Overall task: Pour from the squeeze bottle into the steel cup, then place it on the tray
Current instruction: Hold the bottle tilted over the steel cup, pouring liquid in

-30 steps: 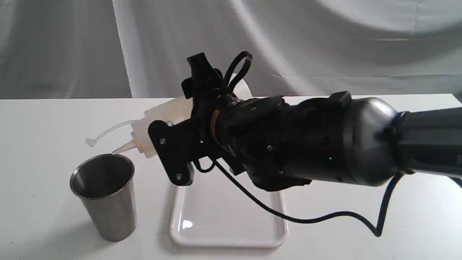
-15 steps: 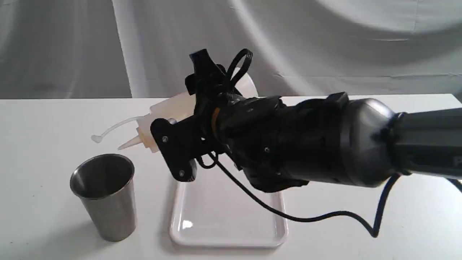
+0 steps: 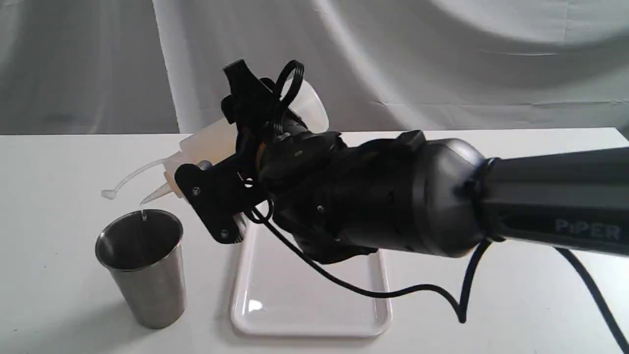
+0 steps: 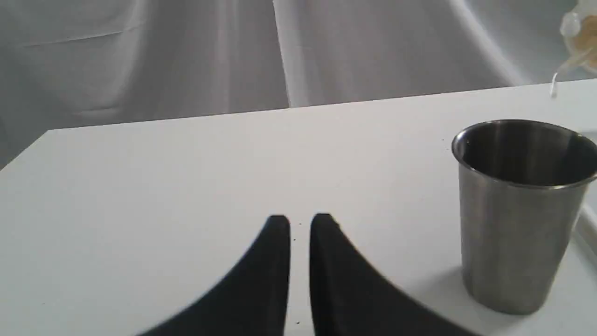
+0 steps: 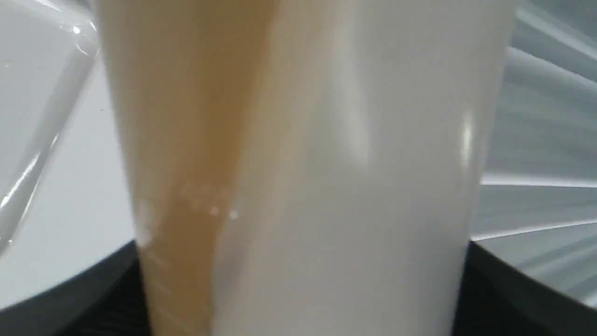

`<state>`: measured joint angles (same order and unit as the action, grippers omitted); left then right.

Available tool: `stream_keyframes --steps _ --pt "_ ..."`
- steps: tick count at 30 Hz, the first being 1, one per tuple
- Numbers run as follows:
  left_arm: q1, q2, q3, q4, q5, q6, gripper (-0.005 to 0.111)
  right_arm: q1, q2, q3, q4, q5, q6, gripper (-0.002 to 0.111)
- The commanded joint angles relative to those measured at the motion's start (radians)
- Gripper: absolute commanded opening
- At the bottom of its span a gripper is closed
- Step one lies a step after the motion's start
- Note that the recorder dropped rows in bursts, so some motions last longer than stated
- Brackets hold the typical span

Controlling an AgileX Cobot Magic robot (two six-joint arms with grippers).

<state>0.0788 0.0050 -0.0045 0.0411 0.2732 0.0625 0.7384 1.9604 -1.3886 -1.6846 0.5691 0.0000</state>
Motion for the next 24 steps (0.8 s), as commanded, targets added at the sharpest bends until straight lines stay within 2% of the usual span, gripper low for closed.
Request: stream_keyframes --steps 1,24 --pt "-0.002 -0.005 0.004 0.002 -0.007 -0.002 0.008 0.007 -0.009 -0.01 -0.035 0.02 0.0 0.0" --pt "-0.002 -0.005 0.004 0.002 -0.007 -0.002 0.008 0.007 -0.001 -0.01 -0.06 0.038 -0.044 0.0"
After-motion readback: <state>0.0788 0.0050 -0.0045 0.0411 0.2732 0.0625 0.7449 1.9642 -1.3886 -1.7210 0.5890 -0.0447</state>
